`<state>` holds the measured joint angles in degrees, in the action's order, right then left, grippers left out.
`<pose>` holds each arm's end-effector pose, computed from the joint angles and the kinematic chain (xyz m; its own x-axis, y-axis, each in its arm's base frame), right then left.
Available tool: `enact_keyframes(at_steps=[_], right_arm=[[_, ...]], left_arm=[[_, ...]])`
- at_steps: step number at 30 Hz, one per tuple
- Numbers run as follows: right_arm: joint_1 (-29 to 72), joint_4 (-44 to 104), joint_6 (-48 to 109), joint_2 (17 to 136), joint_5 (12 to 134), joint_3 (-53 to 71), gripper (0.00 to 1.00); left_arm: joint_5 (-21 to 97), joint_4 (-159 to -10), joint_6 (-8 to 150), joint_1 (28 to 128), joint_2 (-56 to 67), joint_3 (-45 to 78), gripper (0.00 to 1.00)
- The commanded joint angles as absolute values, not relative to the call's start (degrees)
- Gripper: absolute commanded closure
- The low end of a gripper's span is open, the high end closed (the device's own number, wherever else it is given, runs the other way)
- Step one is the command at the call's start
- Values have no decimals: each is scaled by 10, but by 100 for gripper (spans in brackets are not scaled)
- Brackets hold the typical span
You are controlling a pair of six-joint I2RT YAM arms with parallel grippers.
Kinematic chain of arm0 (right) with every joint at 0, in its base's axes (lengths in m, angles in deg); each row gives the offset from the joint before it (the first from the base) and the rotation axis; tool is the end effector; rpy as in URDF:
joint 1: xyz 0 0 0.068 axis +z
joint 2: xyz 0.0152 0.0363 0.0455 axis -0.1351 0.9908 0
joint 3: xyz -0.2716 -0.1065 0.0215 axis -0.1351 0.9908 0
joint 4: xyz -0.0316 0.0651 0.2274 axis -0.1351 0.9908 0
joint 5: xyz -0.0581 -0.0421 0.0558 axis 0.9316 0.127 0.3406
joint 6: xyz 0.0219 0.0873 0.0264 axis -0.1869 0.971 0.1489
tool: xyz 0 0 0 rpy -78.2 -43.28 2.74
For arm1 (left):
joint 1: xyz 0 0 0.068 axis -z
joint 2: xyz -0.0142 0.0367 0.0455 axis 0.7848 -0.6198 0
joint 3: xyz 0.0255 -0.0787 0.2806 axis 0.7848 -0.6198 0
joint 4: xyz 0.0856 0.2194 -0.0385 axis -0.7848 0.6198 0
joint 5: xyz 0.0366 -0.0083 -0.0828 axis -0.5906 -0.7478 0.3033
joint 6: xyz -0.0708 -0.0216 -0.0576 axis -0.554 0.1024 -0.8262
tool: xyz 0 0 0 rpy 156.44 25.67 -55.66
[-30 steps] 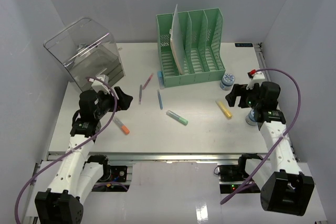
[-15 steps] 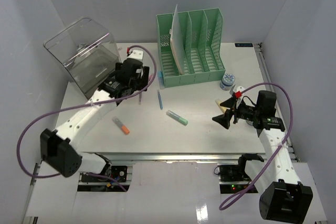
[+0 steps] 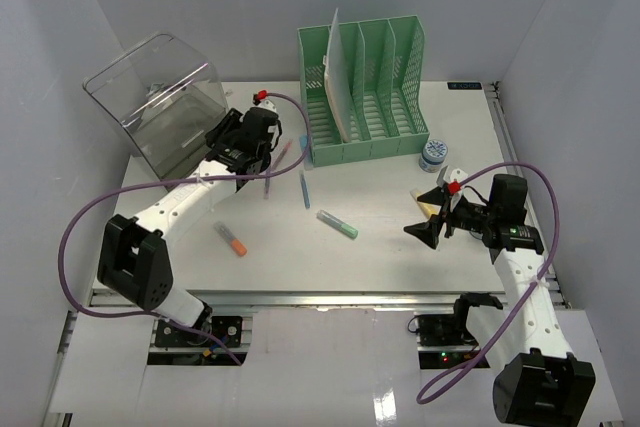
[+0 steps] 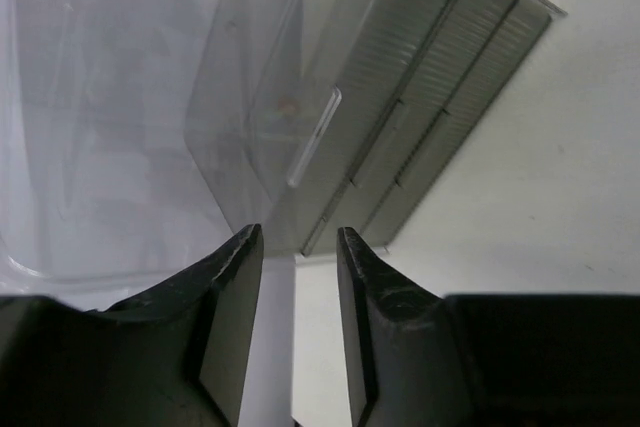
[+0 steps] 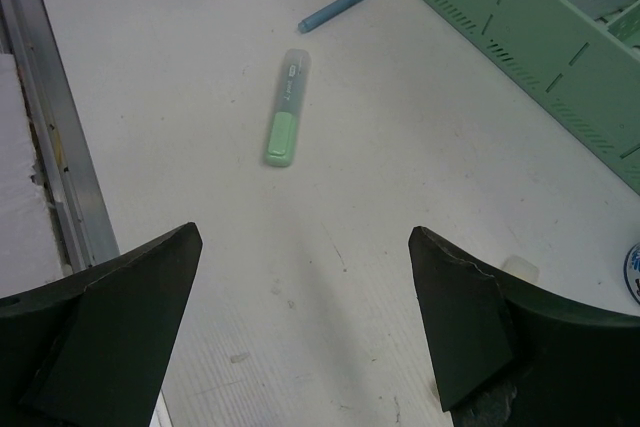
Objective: Organize the desk
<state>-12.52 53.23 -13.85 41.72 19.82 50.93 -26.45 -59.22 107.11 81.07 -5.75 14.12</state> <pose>0.1495 0.0619 0.2627 -0.0576 -0.2914 -0.9549 -0.8846 0.4582 -0.0865 0.3163 -0.0972 0.3142 -0.6278 0.6149 -0.4773 -0.0275 0.5953 0.8030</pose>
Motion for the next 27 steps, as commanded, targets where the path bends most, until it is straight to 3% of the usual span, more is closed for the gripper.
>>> enact_keyframes(at_steps=[1, 27], right_arm=[[-125, 533, -150, 410, 179, 502, 9], [-125, 536, -148, 412, 185, 501, 9]], left_arm=[[-241, -750, 1215, 761, -52, 110, 52], [-225, -769, 1195, 706, -175, 139, 50]])
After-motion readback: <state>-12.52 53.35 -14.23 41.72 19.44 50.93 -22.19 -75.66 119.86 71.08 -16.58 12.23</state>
